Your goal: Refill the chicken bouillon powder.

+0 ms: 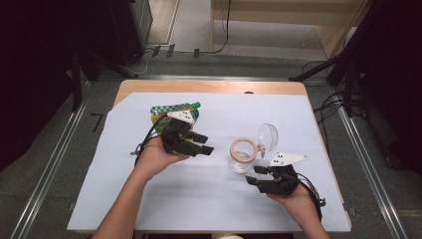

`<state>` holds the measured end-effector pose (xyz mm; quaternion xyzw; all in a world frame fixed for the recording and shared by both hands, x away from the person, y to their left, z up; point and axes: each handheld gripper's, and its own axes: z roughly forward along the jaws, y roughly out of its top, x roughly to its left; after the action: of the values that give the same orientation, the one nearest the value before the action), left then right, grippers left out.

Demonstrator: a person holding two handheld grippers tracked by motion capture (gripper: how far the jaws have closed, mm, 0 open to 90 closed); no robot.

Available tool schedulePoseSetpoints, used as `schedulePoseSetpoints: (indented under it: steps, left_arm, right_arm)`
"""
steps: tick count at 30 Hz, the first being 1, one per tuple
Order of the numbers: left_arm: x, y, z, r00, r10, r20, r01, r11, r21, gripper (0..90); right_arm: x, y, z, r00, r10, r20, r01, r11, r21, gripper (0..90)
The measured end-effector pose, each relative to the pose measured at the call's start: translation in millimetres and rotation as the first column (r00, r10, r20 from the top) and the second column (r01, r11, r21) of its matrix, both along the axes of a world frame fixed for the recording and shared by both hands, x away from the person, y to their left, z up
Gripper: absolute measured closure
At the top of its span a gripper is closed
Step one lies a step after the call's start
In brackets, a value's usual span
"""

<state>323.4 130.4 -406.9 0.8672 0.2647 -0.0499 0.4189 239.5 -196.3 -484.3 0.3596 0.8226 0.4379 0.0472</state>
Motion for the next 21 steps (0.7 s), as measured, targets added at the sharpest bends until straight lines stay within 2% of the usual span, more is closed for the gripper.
schedulePoseSetpoints:
  steps: [6, 16, 21]
  left_arm:
    - [1.9, 16.6, 3.7, 0.9997, 0.024, -0.009, -0.024, 0.9995, -0.021, 45.5]
    - [3.6, 45.8, 9.0, 0.997, 0.078, 0.0, -0.078, 0.997, -0.007, 45.4]
    - [5.1, 62.9, 11.3, 0.9933, 0.116, 0.002, -0.116, 0.9933, -0.008, 45.4]
  right_arm:
    - [-0.1, 2.3, -0.5, 1.0, 0.008, -0.001, -0.008, 0.9999, -0.008, 50.6]
    - [-1.3, 6.1, -2.3, 0.9997, 0.023, -0.003, -0.023, 0.9995, -0.019, 50.6]
    - [-1.1, 10.1, -4.5, 0.9994, 0.035, -0.007, -0.035, 0.999, -0.028, 50.5]
